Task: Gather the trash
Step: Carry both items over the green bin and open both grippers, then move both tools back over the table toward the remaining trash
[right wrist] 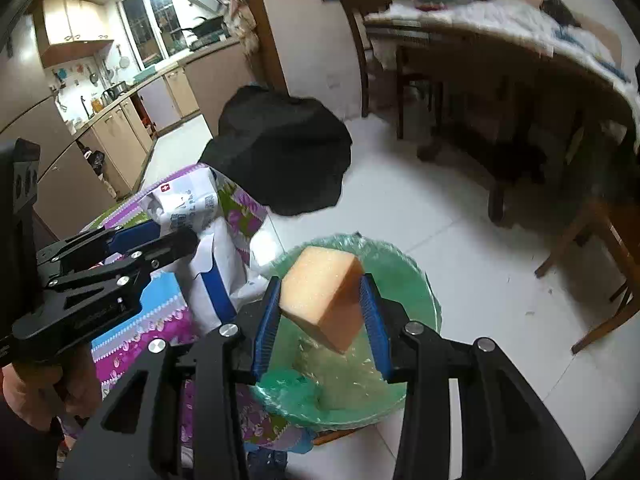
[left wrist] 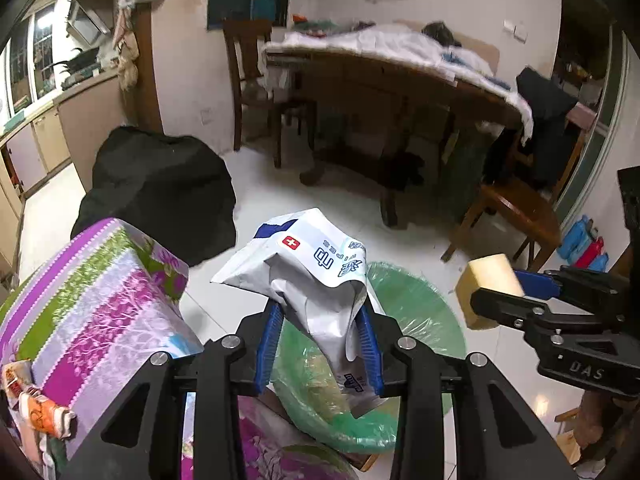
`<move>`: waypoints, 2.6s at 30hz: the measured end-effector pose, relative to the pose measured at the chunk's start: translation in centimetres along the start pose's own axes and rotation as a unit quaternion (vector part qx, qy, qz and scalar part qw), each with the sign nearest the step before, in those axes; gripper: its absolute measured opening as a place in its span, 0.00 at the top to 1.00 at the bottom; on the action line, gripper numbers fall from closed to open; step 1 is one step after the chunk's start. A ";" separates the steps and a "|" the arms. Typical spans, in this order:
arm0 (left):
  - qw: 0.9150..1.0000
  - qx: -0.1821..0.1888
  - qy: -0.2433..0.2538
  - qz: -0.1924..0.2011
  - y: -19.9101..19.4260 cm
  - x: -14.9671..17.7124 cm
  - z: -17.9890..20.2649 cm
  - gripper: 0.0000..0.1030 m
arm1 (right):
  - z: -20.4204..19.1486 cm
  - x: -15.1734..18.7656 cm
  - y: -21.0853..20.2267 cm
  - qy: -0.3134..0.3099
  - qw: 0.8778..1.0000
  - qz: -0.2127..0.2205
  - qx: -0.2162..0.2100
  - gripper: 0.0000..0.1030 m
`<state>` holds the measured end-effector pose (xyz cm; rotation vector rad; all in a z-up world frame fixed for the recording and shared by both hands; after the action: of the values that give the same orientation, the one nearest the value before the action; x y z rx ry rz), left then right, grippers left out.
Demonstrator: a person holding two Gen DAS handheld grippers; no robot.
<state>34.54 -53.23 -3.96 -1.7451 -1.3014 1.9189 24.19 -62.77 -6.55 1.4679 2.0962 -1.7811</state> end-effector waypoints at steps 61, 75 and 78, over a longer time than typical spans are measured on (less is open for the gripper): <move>0.998 -0.060 0.005 0.027 -6.8 12.0 -5.0 0.28 | -1.0 6.7 -5.2 -0.050 0.985 0.163 -0.038 0.08; 0.911 -0.288 -0.295 0.015 -30.6 40.3 -28.6 0.22 | -9.3 15.4 -2.2 -0.094 0.985 0.074 -0.125 0.06; 0.910 -0.262 -0.321 -0.015 -30.5 44.1 -31.1 0.22 | -12.0 16.6 -1.5 -0.119 0.982 0.059 -0.136 0.06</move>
<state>39.43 8.41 -8.21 -1.2715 -2.2257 2.3904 20.24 -42.96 -10.42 1.2138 1.9920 -1.4759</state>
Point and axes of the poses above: each gripper's, at about its wrist camera, not at the fingertips, and y roughly the way its jaws point, z to its right, x to its underside, the point moved 1 cm from there along y, roughly the way its jaws point, and after that the axes turned 14 degrees about y, right-handed, at the moved point
